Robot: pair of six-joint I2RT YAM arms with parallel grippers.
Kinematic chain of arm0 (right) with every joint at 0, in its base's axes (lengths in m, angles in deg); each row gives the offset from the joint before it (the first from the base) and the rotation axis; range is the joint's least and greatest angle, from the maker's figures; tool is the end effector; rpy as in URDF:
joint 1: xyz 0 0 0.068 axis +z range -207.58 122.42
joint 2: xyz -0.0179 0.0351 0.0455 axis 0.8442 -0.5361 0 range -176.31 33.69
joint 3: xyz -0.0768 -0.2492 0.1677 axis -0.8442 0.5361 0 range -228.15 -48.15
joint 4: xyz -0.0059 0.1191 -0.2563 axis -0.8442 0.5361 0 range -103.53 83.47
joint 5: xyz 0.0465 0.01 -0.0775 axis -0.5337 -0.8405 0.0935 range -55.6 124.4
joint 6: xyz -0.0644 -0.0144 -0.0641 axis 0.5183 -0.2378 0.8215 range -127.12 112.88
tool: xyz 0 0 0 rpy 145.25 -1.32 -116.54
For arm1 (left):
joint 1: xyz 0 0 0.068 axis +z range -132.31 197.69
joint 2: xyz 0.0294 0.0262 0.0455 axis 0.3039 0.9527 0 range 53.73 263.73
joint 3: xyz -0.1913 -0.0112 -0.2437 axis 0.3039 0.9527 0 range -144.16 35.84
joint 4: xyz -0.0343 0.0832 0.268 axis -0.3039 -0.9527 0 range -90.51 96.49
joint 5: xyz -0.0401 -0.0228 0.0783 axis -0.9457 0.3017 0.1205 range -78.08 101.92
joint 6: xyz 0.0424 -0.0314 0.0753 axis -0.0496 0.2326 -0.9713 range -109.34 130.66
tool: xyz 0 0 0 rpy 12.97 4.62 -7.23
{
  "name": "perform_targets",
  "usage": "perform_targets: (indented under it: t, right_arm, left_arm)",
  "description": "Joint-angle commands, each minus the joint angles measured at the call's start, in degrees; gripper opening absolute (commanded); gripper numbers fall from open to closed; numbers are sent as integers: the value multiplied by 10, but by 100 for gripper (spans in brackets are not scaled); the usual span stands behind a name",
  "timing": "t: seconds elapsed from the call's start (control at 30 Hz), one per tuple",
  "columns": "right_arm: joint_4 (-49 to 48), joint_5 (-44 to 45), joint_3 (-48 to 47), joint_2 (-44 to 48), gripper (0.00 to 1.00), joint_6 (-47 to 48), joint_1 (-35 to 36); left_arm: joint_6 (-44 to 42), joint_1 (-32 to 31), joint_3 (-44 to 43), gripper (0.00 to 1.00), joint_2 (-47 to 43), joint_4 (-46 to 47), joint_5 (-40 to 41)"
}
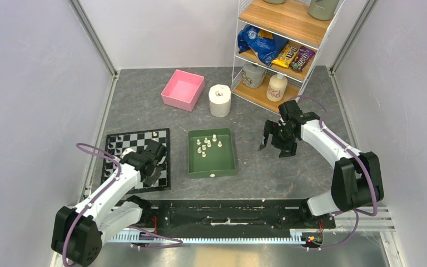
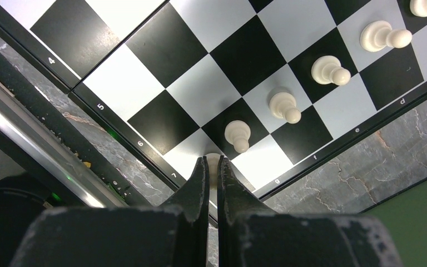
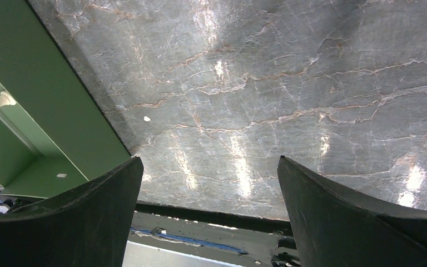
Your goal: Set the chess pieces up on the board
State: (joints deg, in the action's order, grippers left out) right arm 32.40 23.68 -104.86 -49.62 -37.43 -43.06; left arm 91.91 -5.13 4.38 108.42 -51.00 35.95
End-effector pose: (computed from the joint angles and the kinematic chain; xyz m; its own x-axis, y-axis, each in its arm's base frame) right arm 0.2841 0.0895 0.1996 -0.9488 0.2664 -0.1697 0.2065 0.9297 0.3048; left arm 0.1411 -0.0229 0.1624 -0.4287 -0.7990 -0.4217 -0.8544 0.5102 -0.0981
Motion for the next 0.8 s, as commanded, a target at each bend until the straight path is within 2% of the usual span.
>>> perform_targets:
  t: [0.0, 0.77]
  right_arm:
    - [-10, -6, -1, 2, 99, 14, 0]
    - [-15, -6, -1, -11, 99, 39, -9]
  left_arm:
    - [42, 3, 0, 2, -12, -16, 22]
    - [60, 3, -27, 2, 26, -43, 46]
